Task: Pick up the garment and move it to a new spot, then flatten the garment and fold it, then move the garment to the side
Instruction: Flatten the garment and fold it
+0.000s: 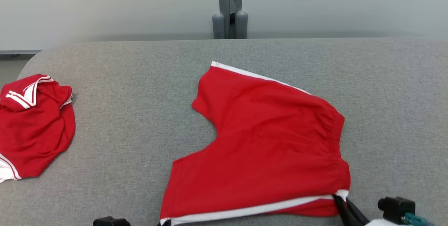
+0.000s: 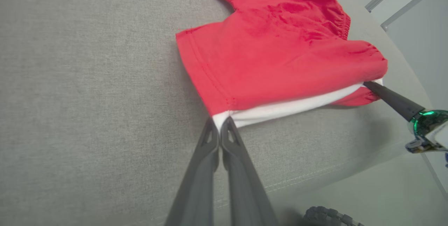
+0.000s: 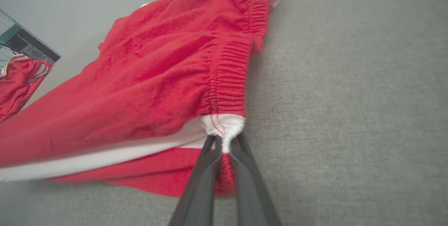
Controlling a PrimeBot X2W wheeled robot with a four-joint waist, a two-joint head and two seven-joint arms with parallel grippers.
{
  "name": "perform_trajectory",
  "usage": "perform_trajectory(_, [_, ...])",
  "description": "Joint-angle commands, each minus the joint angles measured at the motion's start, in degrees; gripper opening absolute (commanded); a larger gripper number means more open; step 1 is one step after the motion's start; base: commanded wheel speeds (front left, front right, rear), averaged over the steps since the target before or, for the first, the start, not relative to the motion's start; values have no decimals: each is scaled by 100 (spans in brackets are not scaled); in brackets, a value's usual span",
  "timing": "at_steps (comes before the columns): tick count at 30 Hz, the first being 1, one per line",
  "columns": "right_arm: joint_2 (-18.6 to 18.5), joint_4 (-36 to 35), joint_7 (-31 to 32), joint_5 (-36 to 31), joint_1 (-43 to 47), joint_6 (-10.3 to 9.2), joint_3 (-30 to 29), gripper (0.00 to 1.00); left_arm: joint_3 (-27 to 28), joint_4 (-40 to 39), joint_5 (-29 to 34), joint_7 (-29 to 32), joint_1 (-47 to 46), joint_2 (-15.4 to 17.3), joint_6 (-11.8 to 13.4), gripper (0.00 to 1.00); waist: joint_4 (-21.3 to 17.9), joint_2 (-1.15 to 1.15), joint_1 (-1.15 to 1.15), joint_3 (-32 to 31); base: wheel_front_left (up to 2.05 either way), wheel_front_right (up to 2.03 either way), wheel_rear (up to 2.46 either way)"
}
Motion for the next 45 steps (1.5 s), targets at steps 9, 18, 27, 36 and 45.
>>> perform_trajectory(9, [365, -1111, 788, -324, 1040, -4, -613, 0, 123, -366, -185, 179, 366, 292, 102, 0, -163, 0, 0, 4, 0, 0, 0])
perform_trajectory(18, [564, -1716, 1238, 9, 868, -4, -619, 0, 584, -87, -288, -19, -335, 488, -207, 0, -585, 0, 0, 193, 0, 0, 0])
perform_trajectory(27, [594, -1567, 779, 397, -162, -3, -494, 0, 394, 594, 59, 421, -2382, 392, -654, 0, -922, 0, 0, 684, 0, 0, 0])
perform_trajectory(36, [595, -835, 102, 771, -1311, -3, -110, 0, 258, 1846, 167, 565, -4175, -49, -1051, 0, -1172, 0, 0, 1311, 0, 0, 0])
perform_trajectory(45, [596, 44, -580, 1175, -2515, -3, 562, 0, 223, 3464, 275, 617, -5788, -313, -1433, 0, -1521, 0, 0, 1879, 0, 0, 0])
